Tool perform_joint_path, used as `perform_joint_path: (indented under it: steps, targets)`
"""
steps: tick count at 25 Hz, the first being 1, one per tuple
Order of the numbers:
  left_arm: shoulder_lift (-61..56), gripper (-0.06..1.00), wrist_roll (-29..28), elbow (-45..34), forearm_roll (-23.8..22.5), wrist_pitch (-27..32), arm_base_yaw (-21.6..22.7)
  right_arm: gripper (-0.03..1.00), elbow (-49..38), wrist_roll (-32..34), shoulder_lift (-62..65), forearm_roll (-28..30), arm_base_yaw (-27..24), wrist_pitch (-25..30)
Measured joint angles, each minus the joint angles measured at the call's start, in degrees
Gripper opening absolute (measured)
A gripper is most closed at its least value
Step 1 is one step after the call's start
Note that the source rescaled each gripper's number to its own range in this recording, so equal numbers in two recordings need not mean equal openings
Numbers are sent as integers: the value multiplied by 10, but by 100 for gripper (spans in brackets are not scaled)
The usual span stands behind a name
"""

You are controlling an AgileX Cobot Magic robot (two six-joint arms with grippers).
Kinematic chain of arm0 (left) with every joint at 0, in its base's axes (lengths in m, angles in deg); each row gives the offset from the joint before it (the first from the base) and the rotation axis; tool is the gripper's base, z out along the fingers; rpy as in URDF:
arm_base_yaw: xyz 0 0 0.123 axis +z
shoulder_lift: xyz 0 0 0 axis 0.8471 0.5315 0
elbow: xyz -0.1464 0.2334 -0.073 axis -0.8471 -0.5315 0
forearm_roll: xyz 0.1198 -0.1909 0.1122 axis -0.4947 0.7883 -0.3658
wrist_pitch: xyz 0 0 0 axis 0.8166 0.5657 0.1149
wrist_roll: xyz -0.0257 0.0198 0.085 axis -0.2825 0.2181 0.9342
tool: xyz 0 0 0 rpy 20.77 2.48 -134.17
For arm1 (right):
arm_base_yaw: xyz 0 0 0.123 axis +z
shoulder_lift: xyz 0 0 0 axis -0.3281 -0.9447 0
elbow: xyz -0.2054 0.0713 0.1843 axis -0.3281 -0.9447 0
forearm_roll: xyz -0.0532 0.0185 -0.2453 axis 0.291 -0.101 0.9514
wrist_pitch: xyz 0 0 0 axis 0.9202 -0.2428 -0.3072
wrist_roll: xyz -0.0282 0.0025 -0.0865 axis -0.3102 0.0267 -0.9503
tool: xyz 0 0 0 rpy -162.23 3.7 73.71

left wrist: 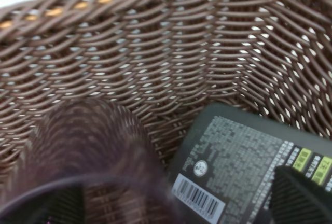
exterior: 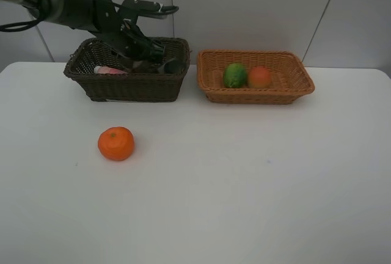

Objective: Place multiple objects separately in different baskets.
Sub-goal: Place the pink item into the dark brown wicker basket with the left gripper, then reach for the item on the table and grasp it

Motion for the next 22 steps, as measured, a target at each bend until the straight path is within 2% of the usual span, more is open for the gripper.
perform_joint_path:
  steps: [6,11,14,19,22]
  targets:
    - [-27,100,0,0,3,50,-3,94,0,0,0,0,0,0]
    - [-77,100,-1,0,0,134,-4,94,0,0,0,0,0,0]
    - [-111,100,-3,0,0,207,-8,94,0,0,0,0,0,0]
    - [-163,100,-56,-4,0,320,-21,94,0,0,0,0,0,0]
    - [-202,100,-82,-36,0,348,-26,94,0,0,0,0,0,0]
